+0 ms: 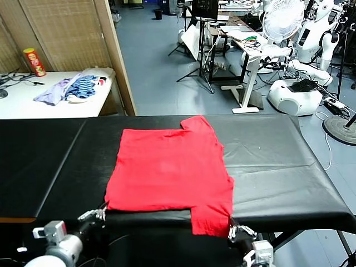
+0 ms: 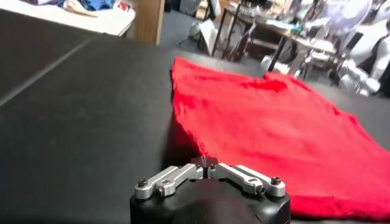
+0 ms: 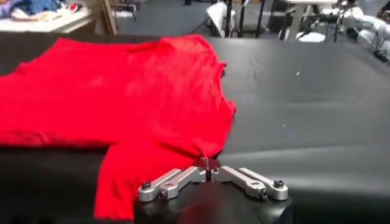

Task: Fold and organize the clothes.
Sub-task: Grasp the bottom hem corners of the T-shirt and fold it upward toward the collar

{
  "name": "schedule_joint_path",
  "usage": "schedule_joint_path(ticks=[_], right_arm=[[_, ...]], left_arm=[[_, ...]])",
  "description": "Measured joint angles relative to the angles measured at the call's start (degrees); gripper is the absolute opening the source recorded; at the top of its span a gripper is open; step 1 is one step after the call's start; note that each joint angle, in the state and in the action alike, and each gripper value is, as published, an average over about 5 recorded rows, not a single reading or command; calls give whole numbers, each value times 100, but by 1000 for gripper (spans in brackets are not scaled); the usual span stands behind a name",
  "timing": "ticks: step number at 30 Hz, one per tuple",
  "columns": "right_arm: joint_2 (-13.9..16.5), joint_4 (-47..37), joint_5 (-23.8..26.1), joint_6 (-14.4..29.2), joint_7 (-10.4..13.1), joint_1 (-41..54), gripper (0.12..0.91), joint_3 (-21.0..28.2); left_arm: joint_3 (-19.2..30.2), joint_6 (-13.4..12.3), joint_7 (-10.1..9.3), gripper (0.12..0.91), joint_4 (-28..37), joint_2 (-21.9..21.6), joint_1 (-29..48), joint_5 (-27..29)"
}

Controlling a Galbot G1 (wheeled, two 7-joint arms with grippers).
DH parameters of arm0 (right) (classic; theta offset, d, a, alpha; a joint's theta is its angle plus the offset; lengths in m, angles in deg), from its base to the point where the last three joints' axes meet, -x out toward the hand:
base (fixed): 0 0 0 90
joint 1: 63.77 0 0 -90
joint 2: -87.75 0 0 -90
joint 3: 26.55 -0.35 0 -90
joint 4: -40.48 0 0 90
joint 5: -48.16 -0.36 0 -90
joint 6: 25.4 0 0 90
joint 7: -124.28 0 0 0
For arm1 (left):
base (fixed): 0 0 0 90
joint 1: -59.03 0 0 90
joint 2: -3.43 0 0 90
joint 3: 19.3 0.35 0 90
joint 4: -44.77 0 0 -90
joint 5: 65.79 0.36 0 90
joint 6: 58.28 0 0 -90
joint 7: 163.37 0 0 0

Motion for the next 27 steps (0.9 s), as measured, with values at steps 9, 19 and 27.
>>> schedule_joint_path(ticks=[9,19,27], right_arm=[[208,-1332,-83,296,-105,1477,122,301],[483,-2116,-322,450,-224,2275,122,416],[506,-2740,-207,552,-349,2913,122,799]], left_arm=[[407,-481,-59,125,928,157,1196,578],[738,-568,-75,125,1481,180,1674,1074],[950,-575,-90,125,1812,102,1976,1578]])
